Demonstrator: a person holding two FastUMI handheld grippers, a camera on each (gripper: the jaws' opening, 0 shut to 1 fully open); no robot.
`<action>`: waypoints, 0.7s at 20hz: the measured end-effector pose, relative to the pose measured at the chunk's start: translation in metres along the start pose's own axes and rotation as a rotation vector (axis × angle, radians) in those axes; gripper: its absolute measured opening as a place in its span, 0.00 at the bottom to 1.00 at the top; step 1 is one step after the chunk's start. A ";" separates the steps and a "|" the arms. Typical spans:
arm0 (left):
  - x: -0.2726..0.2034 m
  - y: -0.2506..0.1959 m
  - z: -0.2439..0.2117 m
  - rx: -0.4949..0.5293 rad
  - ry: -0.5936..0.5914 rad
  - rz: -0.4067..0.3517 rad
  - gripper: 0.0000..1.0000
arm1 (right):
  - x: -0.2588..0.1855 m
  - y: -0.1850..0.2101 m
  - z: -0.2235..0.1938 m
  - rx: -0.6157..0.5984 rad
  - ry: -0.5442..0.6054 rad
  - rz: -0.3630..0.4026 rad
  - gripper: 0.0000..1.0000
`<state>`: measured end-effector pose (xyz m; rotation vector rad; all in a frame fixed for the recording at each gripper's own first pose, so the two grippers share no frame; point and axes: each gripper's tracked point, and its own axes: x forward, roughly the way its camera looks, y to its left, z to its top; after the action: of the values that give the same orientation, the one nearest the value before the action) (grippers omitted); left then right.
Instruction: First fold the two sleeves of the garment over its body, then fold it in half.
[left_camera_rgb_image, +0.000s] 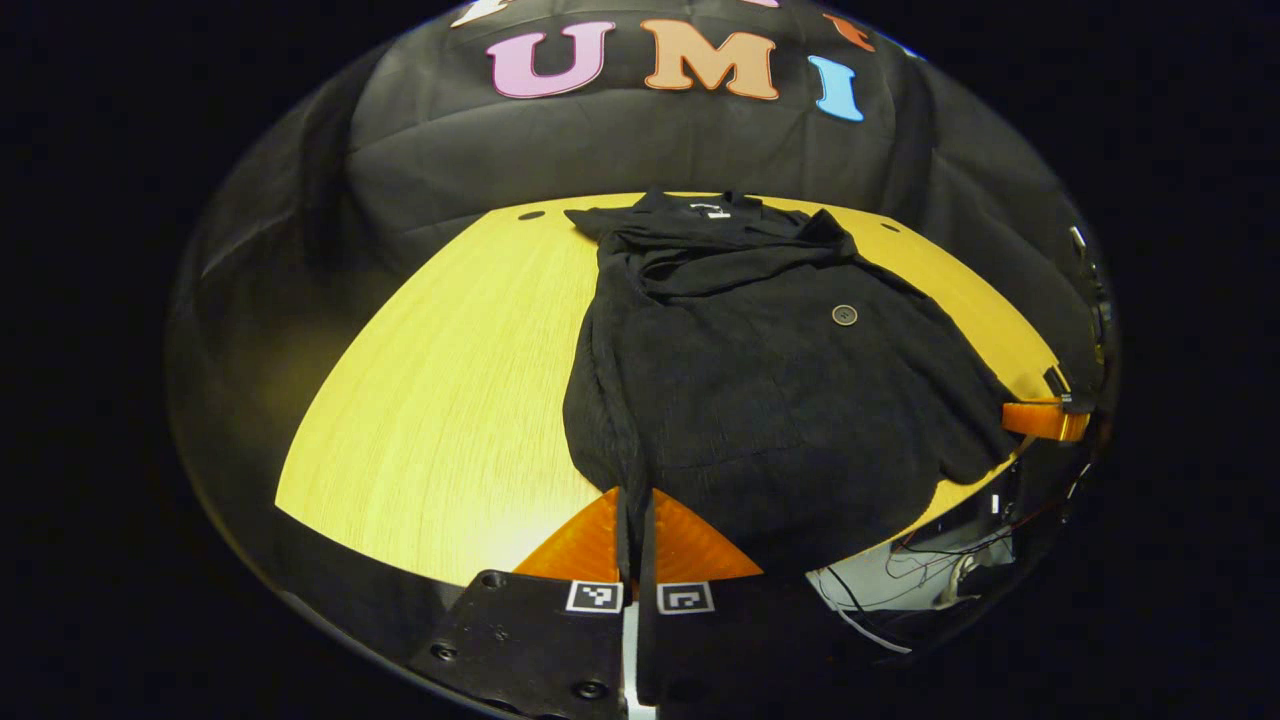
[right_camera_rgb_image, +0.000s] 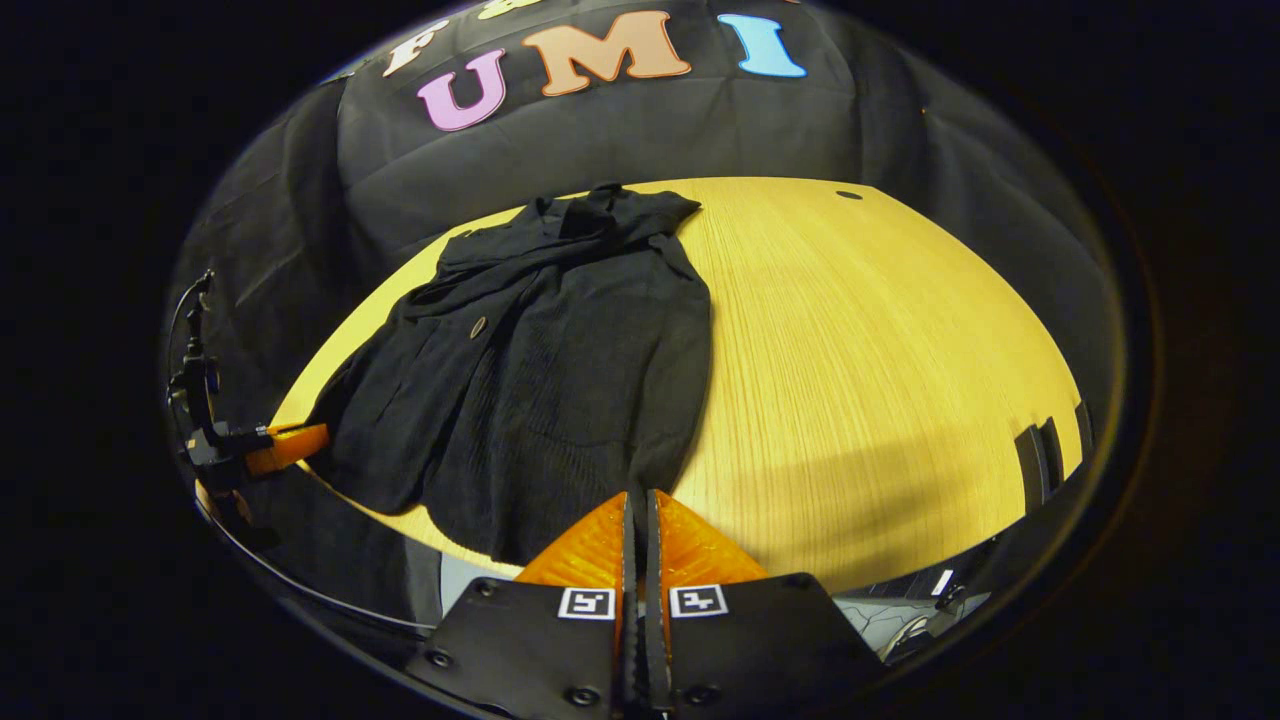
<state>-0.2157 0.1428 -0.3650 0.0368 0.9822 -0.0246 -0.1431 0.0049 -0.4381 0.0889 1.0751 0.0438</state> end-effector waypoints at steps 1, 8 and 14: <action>-0.005 0.001 -0.003 -0.011 0.008 -0.005 0.00 | -0.007 0.002 -0.003 -0.007 -0.007 -0.005 0.06; -0.051 -0.006 0.035 -0.069 -0.083 -0.038 0.00 | -0.056 0.030 0.039 0.016 -0.148 0.079 0.06; -0.065 0.000 0.139 -0.085 -0.276 -0.054 0.00 | -0.087 0.052 0.145 0.006 -0.349 0.128 0.05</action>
<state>-0.1366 0.1376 -0.2338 -0.0702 0.7077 -0.0362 -0.0567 0.0421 -0.2886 0.1648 0.7195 0.1352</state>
